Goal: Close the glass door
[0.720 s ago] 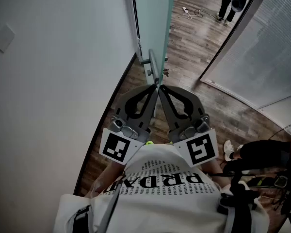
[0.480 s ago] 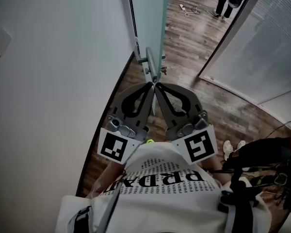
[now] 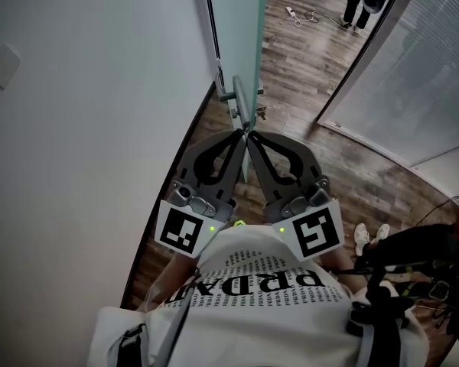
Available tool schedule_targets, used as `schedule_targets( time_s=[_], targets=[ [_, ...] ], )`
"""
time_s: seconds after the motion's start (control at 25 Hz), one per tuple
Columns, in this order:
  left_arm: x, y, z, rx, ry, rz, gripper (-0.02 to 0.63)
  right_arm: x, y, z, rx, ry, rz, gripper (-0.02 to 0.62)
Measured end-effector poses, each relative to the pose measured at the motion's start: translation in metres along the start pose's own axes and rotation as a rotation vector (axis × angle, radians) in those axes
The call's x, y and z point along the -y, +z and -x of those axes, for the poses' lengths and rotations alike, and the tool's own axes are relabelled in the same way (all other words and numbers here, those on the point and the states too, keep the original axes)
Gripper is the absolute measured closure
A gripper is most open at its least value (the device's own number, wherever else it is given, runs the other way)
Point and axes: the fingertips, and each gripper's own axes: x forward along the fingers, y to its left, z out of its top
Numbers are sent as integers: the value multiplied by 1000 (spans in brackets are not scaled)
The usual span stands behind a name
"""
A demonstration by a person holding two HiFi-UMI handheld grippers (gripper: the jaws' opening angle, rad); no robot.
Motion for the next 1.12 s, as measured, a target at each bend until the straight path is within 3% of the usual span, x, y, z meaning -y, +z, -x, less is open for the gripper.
schedule_targets(
  time_s=[0.28,0.4,0.56,0.76,0.96,1.12],
  targets=[
    [-6,-11,-1,-39,1,-9,615,15,-10,-3,-37,-40,53,597],
    [-7,2,-11,-49,-10,-1,614,35,8,-4,-10,-65,28,595],
    [-16,18,-28,-80,-38,-11,614,67,24,-19,-33,-132,78,595],
    [-15,-18,-17,-94,-34,-9,615,72,-12,-28,-51,-197,81,595],
    [-12,-49,-16,-97,-9,-56,615,63,-34,-31,19,-165,58,568],
    [-14,-54,-15,-75,25,-67,615,46,-54,-42,-34,-100,106,538]
  ],
)
